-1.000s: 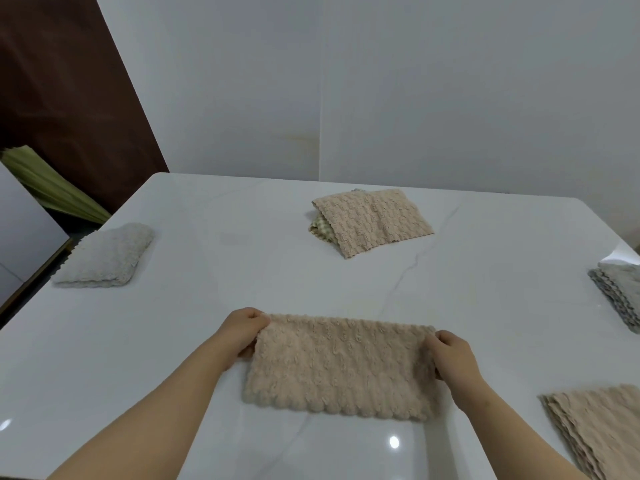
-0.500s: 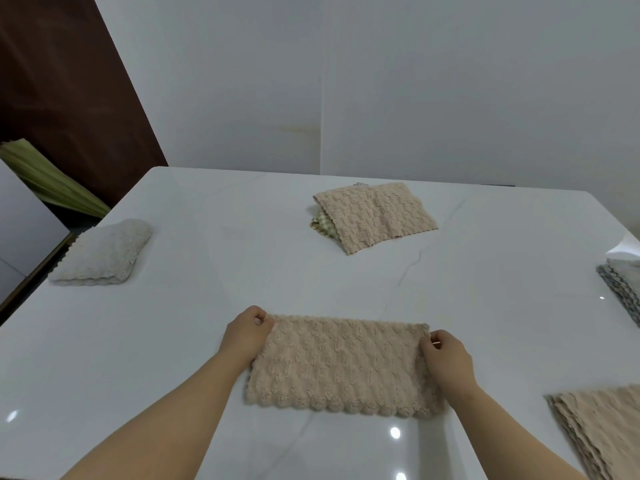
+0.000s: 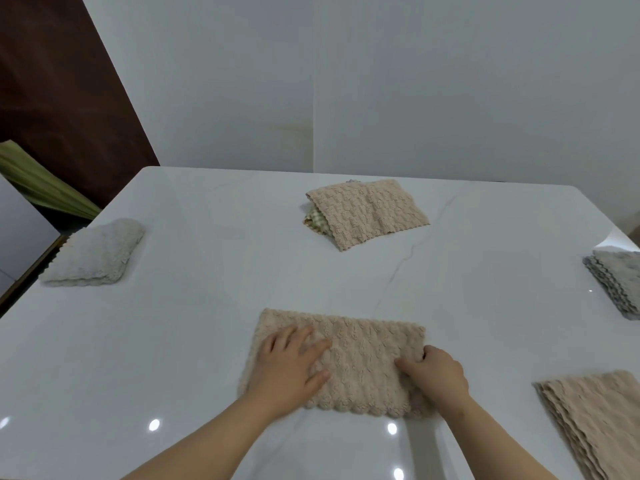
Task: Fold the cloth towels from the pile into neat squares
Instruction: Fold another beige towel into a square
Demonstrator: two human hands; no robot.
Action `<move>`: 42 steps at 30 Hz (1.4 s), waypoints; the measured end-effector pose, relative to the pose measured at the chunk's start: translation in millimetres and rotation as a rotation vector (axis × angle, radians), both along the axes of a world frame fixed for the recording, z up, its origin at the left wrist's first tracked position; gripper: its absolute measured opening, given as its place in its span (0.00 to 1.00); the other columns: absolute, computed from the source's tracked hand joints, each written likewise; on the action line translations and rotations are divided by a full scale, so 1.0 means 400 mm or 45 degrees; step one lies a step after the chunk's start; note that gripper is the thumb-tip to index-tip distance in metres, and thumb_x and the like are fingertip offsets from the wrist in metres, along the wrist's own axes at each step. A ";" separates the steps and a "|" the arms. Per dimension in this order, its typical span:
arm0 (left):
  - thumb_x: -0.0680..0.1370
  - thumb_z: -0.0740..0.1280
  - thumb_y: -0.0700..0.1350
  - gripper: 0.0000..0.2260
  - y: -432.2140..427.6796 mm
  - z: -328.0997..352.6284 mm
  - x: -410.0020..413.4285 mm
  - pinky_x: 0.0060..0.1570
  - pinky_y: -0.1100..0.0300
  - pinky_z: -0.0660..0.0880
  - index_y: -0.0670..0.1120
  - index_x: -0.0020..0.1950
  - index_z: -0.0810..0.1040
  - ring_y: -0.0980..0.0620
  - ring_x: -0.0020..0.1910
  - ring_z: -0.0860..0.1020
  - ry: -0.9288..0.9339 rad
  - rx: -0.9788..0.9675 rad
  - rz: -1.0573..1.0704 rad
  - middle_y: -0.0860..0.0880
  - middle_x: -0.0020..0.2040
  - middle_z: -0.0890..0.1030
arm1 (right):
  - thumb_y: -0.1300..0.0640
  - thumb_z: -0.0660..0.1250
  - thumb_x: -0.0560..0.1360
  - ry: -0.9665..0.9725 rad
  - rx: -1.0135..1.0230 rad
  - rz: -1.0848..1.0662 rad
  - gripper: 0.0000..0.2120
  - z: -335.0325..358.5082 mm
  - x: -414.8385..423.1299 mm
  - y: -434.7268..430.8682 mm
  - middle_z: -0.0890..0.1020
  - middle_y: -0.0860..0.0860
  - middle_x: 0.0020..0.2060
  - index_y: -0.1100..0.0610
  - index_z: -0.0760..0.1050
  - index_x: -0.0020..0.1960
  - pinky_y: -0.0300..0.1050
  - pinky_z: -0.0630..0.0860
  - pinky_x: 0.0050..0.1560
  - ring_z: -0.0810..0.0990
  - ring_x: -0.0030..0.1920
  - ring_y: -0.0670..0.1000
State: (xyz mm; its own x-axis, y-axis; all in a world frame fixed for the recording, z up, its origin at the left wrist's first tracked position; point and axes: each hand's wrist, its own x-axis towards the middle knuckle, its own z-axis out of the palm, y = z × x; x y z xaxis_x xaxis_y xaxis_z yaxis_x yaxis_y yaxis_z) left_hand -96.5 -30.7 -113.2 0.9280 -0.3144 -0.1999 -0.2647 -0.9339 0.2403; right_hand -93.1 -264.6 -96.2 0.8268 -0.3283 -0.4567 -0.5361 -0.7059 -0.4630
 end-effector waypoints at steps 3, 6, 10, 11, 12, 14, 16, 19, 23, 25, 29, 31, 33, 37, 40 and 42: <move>0.72 0.37 0.66 0.31 -0.037 -0.010 -0.003 0.73 0.50 0.39 0.62 0.75 0.48 0.49 0.76 0.41 0.114 0.082 0.025 0.54 0.78 0.45 | 0.52 0.64 0.75 -0.204 0.200 -0.164 0.12 -0.006 -0.015 -0.015 0.74 0.53 0.35 0.59 0.68 0.40 0.48 0.71 0.39 0.72 0.36 0.53; 0.80 0.46 0.61 0.25 -0.089 0.000 0.003 0.73 0.48 0.37 0.59 0.76 0.46 0.47 0.76 0.39 0.142 0.086 0.074 0.52 0.78 0.43 | 0.54 0.61 0.76 -0.299 0.321 -0.280 0.09 0.009 -0.030 -0.038 0.73 0.52 0.35 0.60 0.67 0.45 0.47 0.69 0.38 0.71 0.34 0.51; 0.81 0.46 0.59 0.25 -0.153 0.009 -0.002 0.73 0.47 0.36 0.56 0.76 0.44 0.45 0.76 0.38 0.139 0.099 0.173 0.50 0.78 0.41 | 0.52 0.68 0.72 -0.108 0.457 -0.248 0.13 0.019 -0.057 -0.072 0.76 0.51 0.40 0.59 0.70 0.49 0.42 0.70 0.34 0.74 0.38 0.50; 0.81 0.46 0.59 0.25 -0.160 0.010 -0.003 0.73 0.46 0.37 0.56 0.77 0.45 0.44 0.76 0.38 0.132 0.120 0.179 0.49 0.78 0.41 | 0.54 0.69 0.71 -0.092 0.454 -0.233 0.11 0.017 -0.061 -0.079 0.76 0.52 0.38 0.60 0.72 0.46 0.41 0.69 0.34 0.73 0.37 0.50; 0.81 0.46 0.59 0.25 -0.165 0.016 -0.005 0.73 0.46 0.39 0.55 0.77 0.45 0.44 0.76 0.40 0.119 0.117 0.191 0.49 0.78 0.42 | 0.56 0.69 0.71 -0.104 0.452 -0.241 0.09 0.013 -0.066 -0.087 0.75 0.53 0.36 0.61 0.72 0.43 0.42 0.67 0.34 0.72 0.35 0.51; 0.80 0.51 0.59 0.25 -0.169 0.017 -0.013 0.72 0.49 0.49 0.55 0.76 0.52 0.45 0.76 0.50 0.050 0.081 0.171 0.49 0.77 0.51 | 0.58 0.67 0.72 -0.168 0.440 -0.304 0.08 0.007 -0.074 -0.102 0.73 0.54 0.34 0.62 0.71 0.39 0.43 0.65 0.35 0.70 0.34 0.51; 0.75 0.64 0.59 0.21 -0.172 0.027 -0.022 0.59 0.54 0.68 0.56 0.67 0.69 0.48 0.63 0.71 -0.184 -0.012 0.088 0.49 0.64 0.71 | 0.59 0.66 0.73 -0.231 0.419 -0.374 0.10 0.007 -0.080 -0.112 0.71 0.53 0.32 0.61 0.68 0.37 0.43 0.64 0.34 0.67 0.33 0.51; 0.76 0.65 0.54 0.13 -0.175 0.024 -0.032 0.48 0.62 0.70 0.55 0.59 0.75 0.53 0.51 0.73 -0.248 -0.160 -0.064 0.52 0.51 0.75 | 0.60 0.66 0.72 -0.307 0.439 -0.460 0.13 0.008 -0.086 -0.118 0.68 0.53 0.30 0.59 0.64 0.34 0.43 0.61 0.32 0.65 0.31 0.51; 0.81 0.55 0.49 0.15 -0.168 0.020 -0.003 0.60 0.60 0.65 0.54 0.66 0.69 0.51 0.62 0.66 0.078 -0.230 -0.032 0.52 0.61 0.71 | 0.64 0.66 0.70 -0.416 0.631 -0.532 0.09 0.025 -0.077 -0.095 0.70 0.53 0.33 0.59 0.66 0.36 0.46 0.65 0.37 0.68 0.35 0.52; 0.80 0.56 0.46 0.14 -0.164 0.036 0.017 0.61 0.61 0.65 0.52 0.65 0.72 0.52 0.62 0.68 0.263 -0.381 0.028 0.52 0.61 0.72 | 0.65 0.65 0.71 -0.473 0.726 -0.526 0.08 0.043 -0.067 -0.072 0.69 0.53 0.34 0.59 0.67 0.37 0.48 0.66 0.39 0.67 0.35 0.52; 0.80 0.58 0.40 0.12 -0.130 0.076 0.038 0.39 0.65 0.71 0.45 0.61 0.74 0.55 0.40 0.74 0.624 -1.074 0.587 0.51 0.43 0.77 | 0.64 0.65 0.73 -0.567 0.871 -0.405 0.07 0.093 -0.047 -0.011 0.69 0.51 0.36 0.58 0.67 0.39 0.45 0.66 0.39 0.67 0.37 0.50; 0.80 0.58 0.39 0.10 -0.108 0.100 0.039 0.30 0.64 0.69 0.42 0.58 0.74 0.54 0.33 0.74 0.760 -1.392 0.904 0.48 0.38 0.76 | 0.64 0.65 0.73 -0.599 0.909 -0.296 0.08 0.116 -0.040 0.031 0.69 0.50 0.35 0.58 0.67 0.39 0.41 0.66 0.37 0.68 0.36 0.49; 0.80 0.58 0.43 0.08 -0.084 0.116 0.034 0.30 0.63 0.71 0.42 0.53 0.75 0.52 0.34 0.76 0.853 -1.582 1.090 0.47 0.38 0.77 | 0.64 0.66 0.73 -0.598 0.917 -0.170 0.07 0.132 -0.038 0.077 0.70 0.50 0.34 0.58 0.68 0.40 0.38 0.67 0.34 0.69 0.34 0.47; 0.81 0.55 0.55 0.20 -0.041 0.117 0.023 0.34 0.60 0.74 0.40 0.46 0.76 0.48 0.40 0.79 0.915 -1.656 1.216 0.42 0.44 0.81 | 0.64 0.67 0.71 -0.519 0.859 0.075 0.08 0.124 -0.042 0.157 0.72 0.45 0.30 0.56 0.69 0.38 0.29 0.67 0.30 0.70 0.28 0.38; 0.79 0.53 0.60 0.23 -0.018 0.107 0.019 0.40 0.57 0.77 0.42 0.50 0.76 0.46 0.49 0.81 0.968 -1.689 1.191 0.42 0.51 0.81 | 0.62 0.67 0.71 -0.417 0.752 0.235 0.07 0.093 -0.051 0.192 0.73 0.45 0.33 0.55 0.69 0.39 0.31 0.67 0.34 0.71 0.34 0.41; 0.80 0.56 0.58 0.20 -0.011 0.103 0.018 0.45 0.55 0.79 0.43 0.52 0.77 0.46 0.50 0.81 0.961 -1.642 1.146 0.43 0.51 0.82 | 0.61 0.68 0.71 -0.342 0.711 0.339 0.06 0.077 -0.058 0.202 0.73 0.46 0.35 0.56 0.71 0.41 0.32 0.67 0.35 0.70 0.36 0.43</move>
State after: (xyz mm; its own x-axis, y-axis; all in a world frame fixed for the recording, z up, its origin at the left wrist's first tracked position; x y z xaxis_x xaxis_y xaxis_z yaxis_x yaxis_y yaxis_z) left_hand -89.4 -35.2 -71.9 0.7166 -0.0890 -0.6918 0.6959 0.1588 0.7004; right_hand -116.5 -183.7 -65.5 0.9553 0.1285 -0.2663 -0.1924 -0.4138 -0.8898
